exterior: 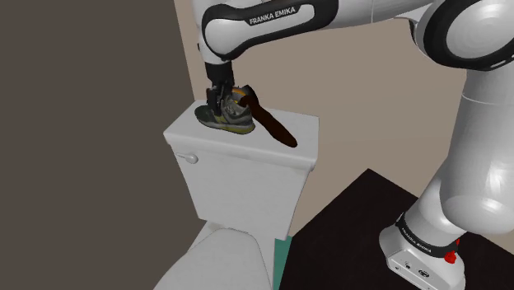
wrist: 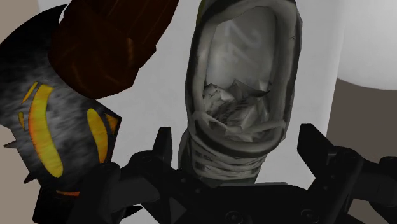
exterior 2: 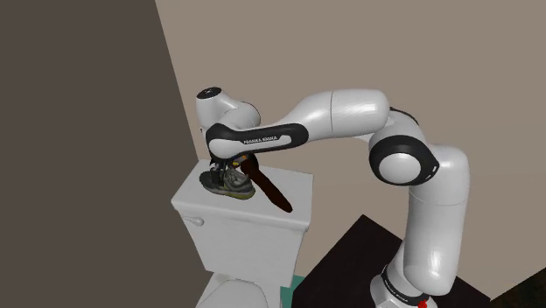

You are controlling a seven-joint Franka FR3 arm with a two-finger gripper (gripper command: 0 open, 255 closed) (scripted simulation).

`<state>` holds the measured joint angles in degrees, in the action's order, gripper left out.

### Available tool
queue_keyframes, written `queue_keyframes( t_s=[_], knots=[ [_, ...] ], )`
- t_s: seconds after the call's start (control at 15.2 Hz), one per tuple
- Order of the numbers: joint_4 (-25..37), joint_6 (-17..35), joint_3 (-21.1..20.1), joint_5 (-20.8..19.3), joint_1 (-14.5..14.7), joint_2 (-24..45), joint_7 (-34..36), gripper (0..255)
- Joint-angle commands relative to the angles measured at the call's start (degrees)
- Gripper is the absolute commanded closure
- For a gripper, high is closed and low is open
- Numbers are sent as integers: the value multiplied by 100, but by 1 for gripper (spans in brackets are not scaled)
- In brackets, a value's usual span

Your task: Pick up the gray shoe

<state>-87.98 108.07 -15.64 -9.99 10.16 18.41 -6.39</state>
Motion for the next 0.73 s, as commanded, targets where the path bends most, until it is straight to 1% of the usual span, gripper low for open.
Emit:
queue_keyframes(
  t_s=[0.0,0.07,0.13,0.66],
  knots=[
    [-98,115,3,-10,-2,15,15,0],
    [-96,114,4,-11,-2,17,15,0],
    [-83,107,3,-13,2,23,18,255],
    [-93,111,2,-12,2,17,21,255]
  ],
)
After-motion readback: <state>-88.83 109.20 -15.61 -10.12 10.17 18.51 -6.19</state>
